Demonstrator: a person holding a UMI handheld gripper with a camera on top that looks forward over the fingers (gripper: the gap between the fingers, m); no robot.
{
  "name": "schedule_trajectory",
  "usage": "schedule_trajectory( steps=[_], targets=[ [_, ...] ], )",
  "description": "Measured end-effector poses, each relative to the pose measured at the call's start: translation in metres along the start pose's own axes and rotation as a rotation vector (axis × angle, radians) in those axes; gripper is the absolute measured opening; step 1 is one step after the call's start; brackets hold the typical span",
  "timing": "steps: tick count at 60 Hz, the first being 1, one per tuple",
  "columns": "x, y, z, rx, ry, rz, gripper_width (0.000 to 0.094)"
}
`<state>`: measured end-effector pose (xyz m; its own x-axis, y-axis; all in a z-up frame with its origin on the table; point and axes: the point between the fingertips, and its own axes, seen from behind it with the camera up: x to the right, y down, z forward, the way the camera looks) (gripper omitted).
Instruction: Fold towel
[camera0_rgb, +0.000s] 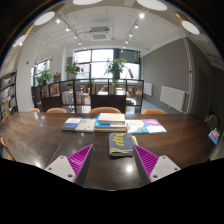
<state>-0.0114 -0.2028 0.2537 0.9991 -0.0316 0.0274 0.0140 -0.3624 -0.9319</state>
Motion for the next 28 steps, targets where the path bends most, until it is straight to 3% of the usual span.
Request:
schedule_trajectory(
  steps=[28],
  targets=[
    [-0.032, 0.020, -0.055, -0.005, -0.008, -0.010, 0.0795]
  ],
)
